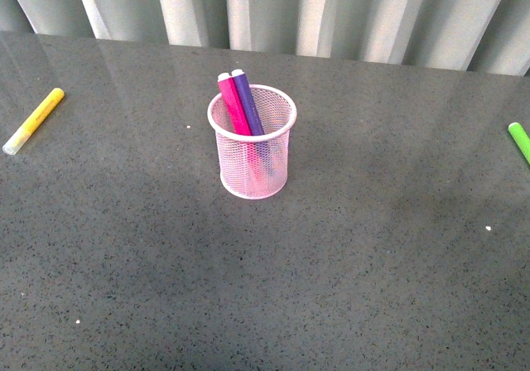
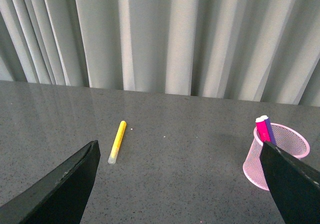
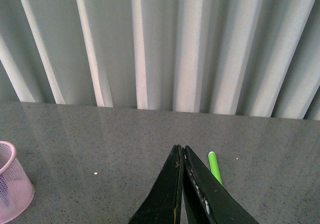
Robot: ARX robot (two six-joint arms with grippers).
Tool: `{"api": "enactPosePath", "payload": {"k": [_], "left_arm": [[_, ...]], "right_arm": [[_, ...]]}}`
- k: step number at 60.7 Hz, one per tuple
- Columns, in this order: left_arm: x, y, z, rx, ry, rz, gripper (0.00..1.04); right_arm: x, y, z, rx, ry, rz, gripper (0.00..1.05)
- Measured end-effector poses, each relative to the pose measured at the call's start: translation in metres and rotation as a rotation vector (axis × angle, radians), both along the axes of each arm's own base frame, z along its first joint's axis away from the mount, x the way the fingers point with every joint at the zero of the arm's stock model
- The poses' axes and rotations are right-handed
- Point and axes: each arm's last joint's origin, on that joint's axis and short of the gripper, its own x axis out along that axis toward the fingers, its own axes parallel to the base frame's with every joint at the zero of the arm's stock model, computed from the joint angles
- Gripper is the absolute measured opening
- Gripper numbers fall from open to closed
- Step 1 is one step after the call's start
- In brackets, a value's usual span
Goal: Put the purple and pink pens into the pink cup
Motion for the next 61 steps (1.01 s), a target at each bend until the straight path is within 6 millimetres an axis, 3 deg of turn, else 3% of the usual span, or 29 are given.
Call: {"api": "enactPosePath", "payload": {"k": [15,61], "left_arm": [[0.000,0.000,0.000,0.000,0.000,0.000,0.98],[0.000,0.000,0.000,0.000,0.000,0.000,0.98]], "right_arm": [[-0.013,-0.013,0.005,0.001,-0.014,-0.006,0.03],[-0.043,-0.013,0.012,0.002,-0.040,-0.003,0.03]]}}
